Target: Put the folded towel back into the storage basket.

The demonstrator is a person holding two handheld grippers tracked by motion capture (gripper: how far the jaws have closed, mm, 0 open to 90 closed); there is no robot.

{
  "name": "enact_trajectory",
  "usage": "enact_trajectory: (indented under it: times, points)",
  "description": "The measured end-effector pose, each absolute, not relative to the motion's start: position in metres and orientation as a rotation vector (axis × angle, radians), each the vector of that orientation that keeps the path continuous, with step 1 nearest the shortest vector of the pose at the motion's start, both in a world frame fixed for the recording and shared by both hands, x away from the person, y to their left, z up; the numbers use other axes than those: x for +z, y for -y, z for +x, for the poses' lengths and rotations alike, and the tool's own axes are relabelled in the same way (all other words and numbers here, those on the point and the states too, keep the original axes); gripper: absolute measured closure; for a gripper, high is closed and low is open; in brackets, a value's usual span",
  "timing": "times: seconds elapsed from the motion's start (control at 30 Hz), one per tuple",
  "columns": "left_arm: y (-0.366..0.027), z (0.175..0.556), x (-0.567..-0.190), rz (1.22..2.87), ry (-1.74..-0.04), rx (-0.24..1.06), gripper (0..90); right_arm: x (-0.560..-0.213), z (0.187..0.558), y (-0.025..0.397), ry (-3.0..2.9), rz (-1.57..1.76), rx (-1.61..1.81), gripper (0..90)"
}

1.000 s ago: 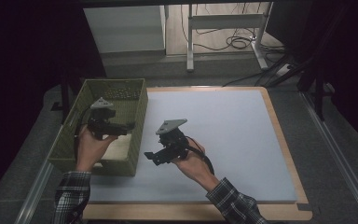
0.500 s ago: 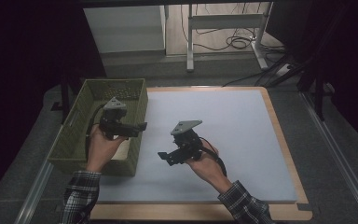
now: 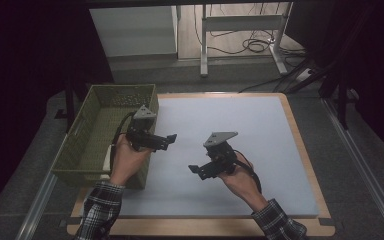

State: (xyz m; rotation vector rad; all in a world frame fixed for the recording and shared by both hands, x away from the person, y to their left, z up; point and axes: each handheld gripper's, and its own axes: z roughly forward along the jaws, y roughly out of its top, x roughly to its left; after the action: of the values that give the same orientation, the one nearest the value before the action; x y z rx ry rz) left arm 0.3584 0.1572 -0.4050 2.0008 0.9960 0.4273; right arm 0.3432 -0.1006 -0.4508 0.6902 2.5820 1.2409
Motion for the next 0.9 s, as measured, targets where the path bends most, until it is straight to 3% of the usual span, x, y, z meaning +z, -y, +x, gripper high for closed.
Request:
enact_trajectory:
  times: [0.43,0.9]
  points:
    - [-0.116,0.354,-0.410,2.007,-0.923,0.411,0.0,-0.450,0.338,0.150,-2.533,0.736,1.192,5.7]
    - [-0.089,0.334,-0.441,2.025,-0.871,0.390,0.0,-0.462,0.328,0.209,-2.494,0.834,1.180,5.7]
